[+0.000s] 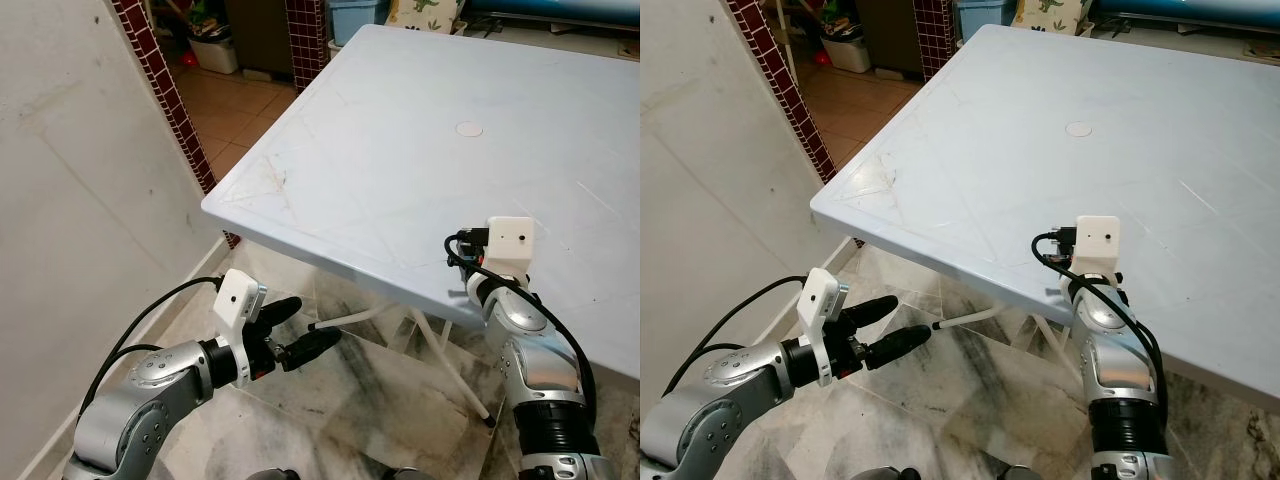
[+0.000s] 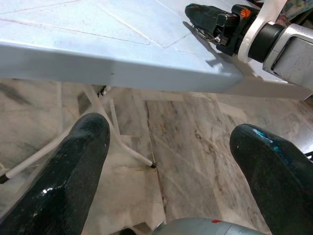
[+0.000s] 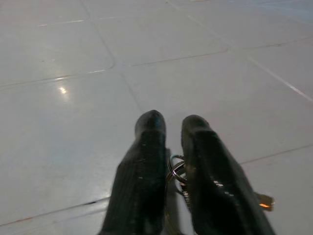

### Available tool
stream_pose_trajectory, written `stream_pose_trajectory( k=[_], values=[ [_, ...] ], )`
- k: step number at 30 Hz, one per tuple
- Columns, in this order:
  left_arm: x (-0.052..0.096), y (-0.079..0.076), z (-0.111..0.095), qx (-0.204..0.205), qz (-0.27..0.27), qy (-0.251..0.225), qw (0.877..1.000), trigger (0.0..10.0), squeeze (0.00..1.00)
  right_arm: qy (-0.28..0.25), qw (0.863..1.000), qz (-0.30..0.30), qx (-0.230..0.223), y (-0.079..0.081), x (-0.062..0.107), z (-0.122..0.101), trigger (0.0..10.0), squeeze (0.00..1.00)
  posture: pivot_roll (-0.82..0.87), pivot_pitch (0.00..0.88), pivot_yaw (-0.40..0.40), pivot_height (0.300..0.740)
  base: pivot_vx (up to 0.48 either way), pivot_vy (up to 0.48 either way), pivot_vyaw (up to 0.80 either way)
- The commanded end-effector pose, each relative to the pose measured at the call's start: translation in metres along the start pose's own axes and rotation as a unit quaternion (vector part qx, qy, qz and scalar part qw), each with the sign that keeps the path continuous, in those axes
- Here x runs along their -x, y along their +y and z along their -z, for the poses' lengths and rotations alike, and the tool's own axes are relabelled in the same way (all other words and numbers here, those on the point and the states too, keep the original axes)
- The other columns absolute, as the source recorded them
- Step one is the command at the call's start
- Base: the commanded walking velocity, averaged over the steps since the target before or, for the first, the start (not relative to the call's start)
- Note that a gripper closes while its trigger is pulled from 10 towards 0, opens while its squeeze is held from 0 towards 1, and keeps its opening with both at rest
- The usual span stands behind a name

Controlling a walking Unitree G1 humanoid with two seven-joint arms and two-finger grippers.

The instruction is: Hang keys on a hook

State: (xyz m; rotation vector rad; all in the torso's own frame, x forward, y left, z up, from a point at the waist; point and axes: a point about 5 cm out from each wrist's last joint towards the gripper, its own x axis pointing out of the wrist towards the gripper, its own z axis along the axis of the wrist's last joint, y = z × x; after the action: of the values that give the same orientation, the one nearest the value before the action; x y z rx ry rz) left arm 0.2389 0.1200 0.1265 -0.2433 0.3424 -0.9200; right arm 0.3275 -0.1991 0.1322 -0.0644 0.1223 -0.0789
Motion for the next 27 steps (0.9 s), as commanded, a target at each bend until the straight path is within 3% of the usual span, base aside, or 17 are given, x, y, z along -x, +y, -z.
stream_pose_trajectory(
  k=[1,8,21,26,27],
  values=[
    [0.002,0.002,-0.001,-0.005,-0.009,0.003,1.0,10.0,0.0,-0.002,1.0,-0.005,0.004,0.002,0.003,-0.001,0.0,0.0,0.0,0.137,0.106,0.74,0.0,0.0,0.0],
    [0.001,0.001,0.0,-0.004,-0.008,0.002,1.0,10.0,0.0,-0.003,1.0,-0.004,0.001,0.002,0.004,-0.003,0.0,0.0,0.0,0.137,0.104,0.74,0.0,0.0,0.0],
    [0.001,0.003,0.0,-0.005,-0.01,0.0,1.0,10.0,0.0,-0.041,0.999,-0.007,-0.011,0.009,0.003,-0.027,0.0,0.0,-0.01,0.132,0.102,0.74,0.0,0.0,0.0],
    [0.002,0.003,-0.002,-0.007,-0.011,-0.001,1.0,10.0,0.0,-0.055,0.998,-0.023,0.014,0.01,0.008,-0.035,0.3,0.0,-0.01,0.132,0.102,0.74,0.0,0.0,0.0],
    [0.002,0.003,-0.002,-0.006,-0.011,-0.001,1.0,10.0,0.0,-0.055,0.998,-0.022,0.021,0.008,0.011,-0.035,10.0,1.0,-0.01,0.13,0.099,0.74,0.0,0.0,0.0]
  ],
)
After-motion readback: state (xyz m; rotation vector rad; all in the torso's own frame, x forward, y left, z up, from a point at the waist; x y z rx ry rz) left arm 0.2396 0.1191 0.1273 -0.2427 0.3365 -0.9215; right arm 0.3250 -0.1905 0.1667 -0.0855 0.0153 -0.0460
